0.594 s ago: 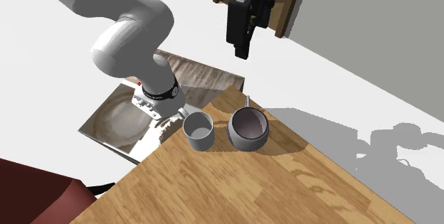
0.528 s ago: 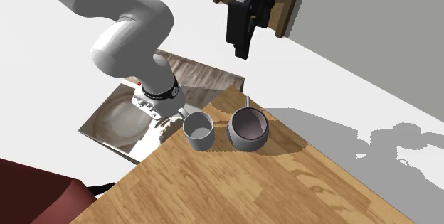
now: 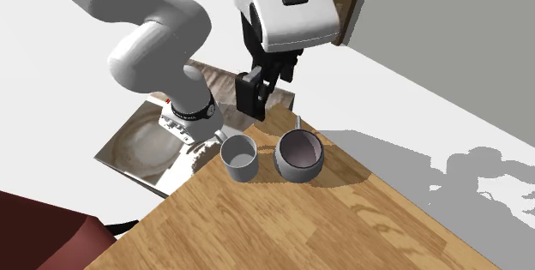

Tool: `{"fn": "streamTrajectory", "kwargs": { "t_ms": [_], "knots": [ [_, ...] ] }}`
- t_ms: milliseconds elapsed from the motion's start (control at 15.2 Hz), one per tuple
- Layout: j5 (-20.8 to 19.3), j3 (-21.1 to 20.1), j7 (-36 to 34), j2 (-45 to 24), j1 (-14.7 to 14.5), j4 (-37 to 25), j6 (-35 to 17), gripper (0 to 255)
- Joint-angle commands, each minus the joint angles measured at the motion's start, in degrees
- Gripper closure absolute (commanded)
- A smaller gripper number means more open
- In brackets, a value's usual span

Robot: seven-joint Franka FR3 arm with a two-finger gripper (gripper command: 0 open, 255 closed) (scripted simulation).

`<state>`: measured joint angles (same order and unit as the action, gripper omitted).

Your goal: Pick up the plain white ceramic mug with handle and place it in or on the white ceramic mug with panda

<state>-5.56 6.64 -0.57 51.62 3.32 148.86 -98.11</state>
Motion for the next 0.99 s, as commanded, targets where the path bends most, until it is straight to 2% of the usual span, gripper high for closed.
{"fn": "streamTrajectory", "kwargs": {
  "t_ms": [0, 396, 726, 924],
  "knots": [
    [-1.52, 1.88, 1.26, 0.77, 1.29, 3.14, -2.01, 0],
    [-6.91, 8.02, 5.2, 1.74, 6.14, 11.36, -8.17, 0],
    [-12.3, 13.8, 8.74, -0.12, 11.03, 16.62, -14.43, 0],
    [-13.1, 14.52, 8.68, -1.21, 11.39, 18.44, -17.3, 0]
  ]
}}
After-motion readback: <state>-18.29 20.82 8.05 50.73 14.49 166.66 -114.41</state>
